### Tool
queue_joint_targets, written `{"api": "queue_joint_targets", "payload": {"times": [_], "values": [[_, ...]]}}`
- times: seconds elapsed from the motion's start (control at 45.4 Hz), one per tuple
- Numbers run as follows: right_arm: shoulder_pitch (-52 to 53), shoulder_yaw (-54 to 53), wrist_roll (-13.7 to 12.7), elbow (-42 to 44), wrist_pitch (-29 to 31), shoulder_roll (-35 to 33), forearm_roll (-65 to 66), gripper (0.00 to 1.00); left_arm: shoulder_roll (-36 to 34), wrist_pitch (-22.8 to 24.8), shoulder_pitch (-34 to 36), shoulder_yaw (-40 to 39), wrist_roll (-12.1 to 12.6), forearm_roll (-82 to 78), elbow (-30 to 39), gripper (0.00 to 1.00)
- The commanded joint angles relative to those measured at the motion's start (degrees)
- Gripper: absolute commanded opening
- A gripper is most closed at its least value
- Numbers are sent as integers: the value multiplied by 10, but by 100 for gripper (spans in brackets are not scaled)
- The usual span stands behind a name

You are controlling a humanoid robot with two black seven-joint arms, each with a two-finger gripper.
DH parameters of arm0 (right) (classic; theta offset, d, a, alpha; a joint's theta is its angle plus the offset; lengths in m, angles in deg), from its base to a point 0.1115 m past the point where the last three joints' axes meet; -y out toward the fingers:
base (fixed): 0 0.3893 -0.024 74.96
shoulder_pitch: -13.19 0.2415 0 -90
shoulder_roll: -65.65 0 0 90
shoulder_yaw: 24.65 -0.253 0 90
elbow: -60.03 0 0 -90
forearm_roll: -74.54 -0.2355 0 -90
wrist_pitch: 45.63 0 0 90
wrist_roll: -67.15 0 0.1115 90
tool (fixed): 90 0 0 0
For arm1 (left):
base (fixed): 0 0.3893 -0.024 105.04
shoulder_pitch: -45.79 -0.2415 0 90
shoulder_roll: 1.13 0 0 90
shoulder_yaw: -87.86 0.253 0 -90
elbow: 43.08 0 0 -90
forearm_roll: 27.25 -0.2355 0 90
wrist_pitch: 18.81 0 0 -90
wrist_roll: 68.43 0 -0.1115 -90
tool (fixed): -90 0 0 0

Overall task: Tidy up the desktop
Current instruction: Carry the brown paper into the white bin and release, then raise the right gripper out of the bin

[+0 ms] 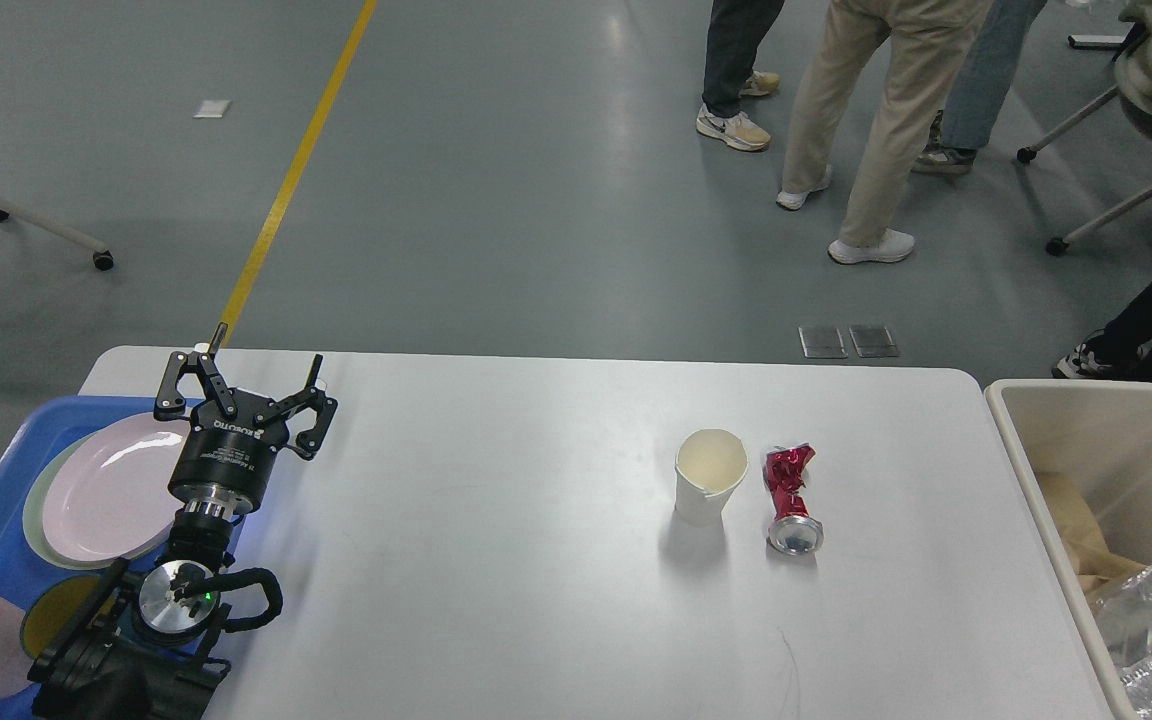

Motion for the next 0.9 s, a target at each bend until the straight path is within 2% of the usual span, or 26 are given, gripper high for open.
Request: {"api": "queue_joint_targets", "payload": {"times": [0.0,0.132,0.176,0.33,0.396,0.484,0.727,0.771,0.837,0.881], "values": [[-148,-68,0,90,-79,36,-8,0,0,0,-1,0,0,0,0,97],[-305,-143,-1,184,-197,90,-12,0,0,0,0,0,0,0,0,97],[-352,-168,-3,219,-219,111,-12,0,0,0,0,0,0,0,0,97],[-472,-223,-25,364,-237,201,-11,0,0,0,0,0,0,0,0,97],[-503,-227,-42,401,-243,225,-11,0,0,-1,0,0,0,0,0,97],[-511,-240,-58,408,-251,232,-12,0,0,-1,0,0,0,0,0,97],[-512,-257,-60,408,-260,230,-12,0,0,0,0,1,0,0,0,97],[-512,-256,-57,408,-263,229,-11,37,0,0,0,0,0,0,0,97],[-512,-256,-55,411,-275,230,-11,97,0,0,0,0,0,0,0,97],[-509,-256,-55,411,-280,231,-11,100,0,0,0,0,0,0,0,97]]}}
